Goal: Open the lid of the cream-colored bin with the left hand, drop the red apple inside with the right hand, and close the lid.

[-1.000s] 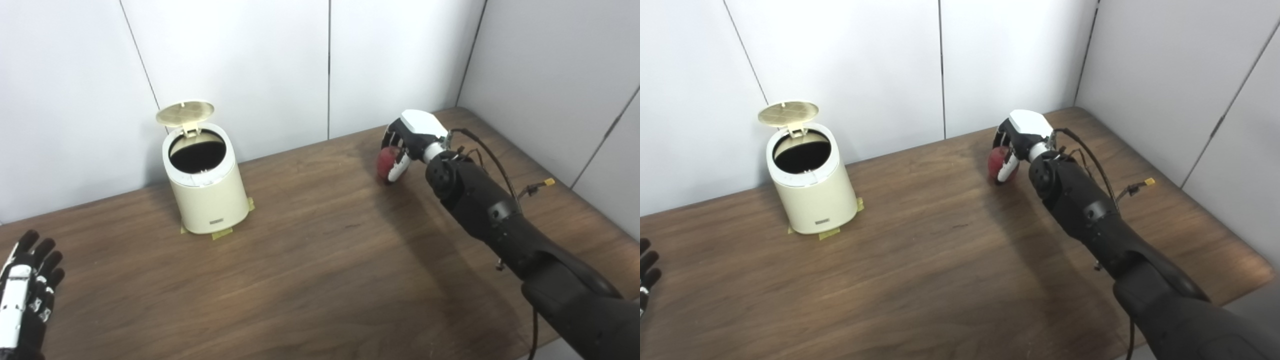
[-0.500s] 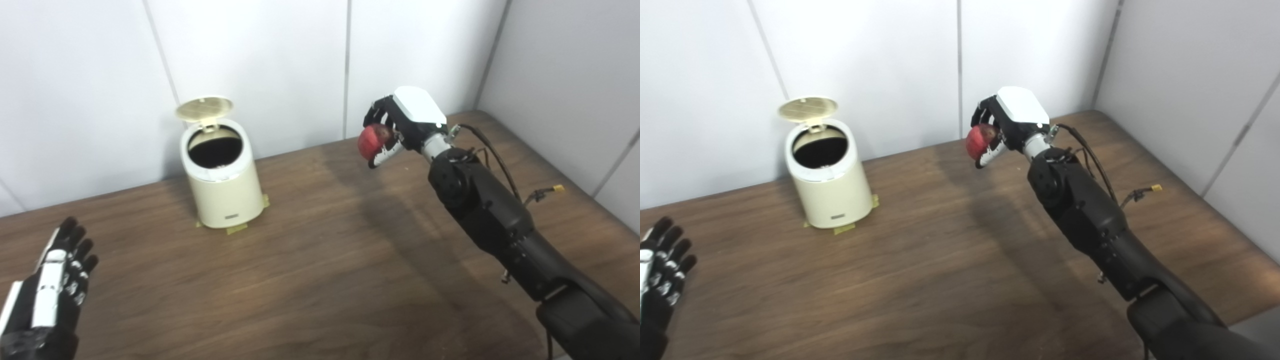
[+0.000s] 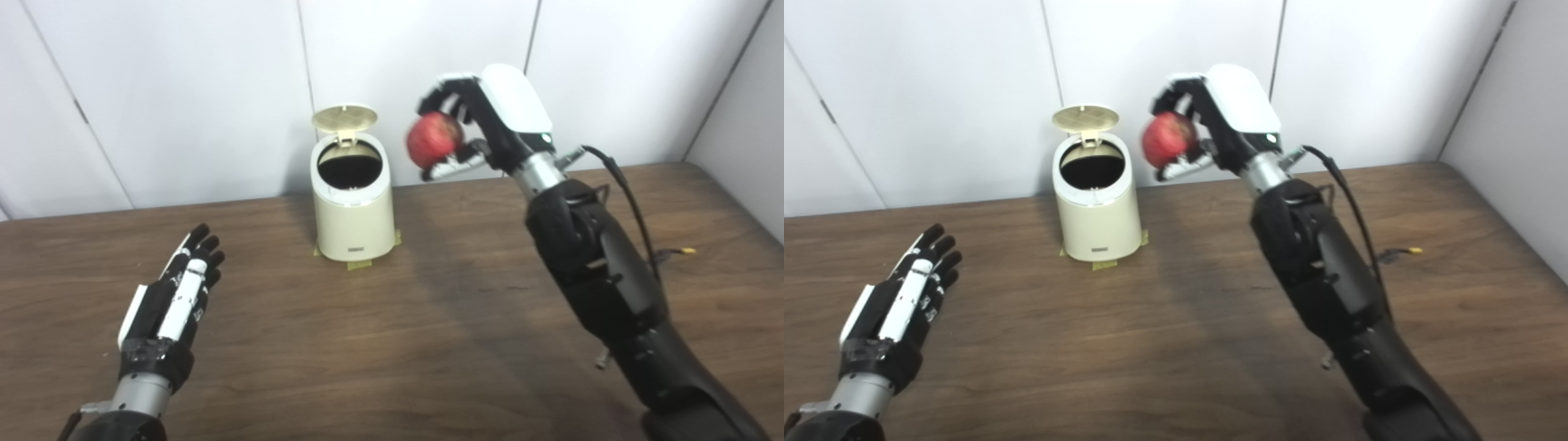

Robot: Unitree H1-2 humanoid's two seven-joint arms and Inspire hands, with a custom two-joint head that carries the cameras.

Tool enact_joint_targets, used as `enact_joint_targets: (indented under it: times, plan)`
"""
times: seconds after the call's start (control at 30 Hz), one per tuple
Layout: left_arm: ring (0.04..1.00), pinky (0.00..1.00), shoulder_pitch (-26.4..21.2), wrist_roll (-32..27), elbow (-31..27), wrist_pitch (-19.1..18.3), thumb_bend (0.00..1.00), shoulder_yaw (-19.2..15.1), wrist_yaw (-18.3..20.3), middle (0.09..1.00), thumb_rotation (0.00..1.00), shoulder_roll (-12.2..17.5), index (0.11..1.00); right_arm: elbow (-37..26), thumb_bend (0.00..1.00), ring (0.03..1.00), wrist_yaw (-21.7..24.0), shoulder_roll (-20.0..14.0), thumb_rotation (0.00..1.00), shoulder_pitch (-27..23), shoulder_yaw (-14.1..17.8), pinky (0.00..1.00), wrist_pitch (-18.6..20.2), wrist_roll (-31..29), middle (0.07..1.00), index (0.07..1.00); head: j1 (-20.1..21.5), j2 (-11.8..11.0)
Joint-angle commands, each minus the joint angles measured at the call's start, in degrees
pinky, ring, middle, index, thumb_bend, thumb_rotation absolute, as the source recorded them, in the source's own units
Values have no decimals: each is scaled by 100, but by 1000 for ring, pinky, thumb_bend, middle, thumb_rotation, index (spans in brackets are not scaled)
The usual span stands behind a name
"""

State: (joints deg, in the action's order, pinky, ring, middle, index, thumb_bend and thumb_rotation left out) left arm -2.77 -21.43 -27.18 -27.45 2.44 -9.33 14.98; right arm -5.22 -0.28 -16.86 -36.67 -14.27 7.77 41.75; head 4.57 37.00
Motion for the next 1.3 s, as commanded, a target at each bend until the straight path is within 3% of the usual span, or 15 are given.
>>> enact_joint_targets:
  times: [0.0,0.47,1.27]
  plan:
    - [933,964,-90,187,-56,63,381,-17,80,936,643,-41,949,-38,498,398,-81,48,0,-401,36,339,-229,24,504,516,-107,-22]
    - [940,973,27,623,-103,61,381,31,336,944,704,-349,961,1015,498,405,-293,823,0,-1090,-75,342,-658,-54,512,514,-336,-77]
    - [935,938,137,825,-252,69,331,-67,508,938,643,-758,956,2753,497,391,-939,1096,0,-1520,-316,335,-891,48,504,521,-499,17]
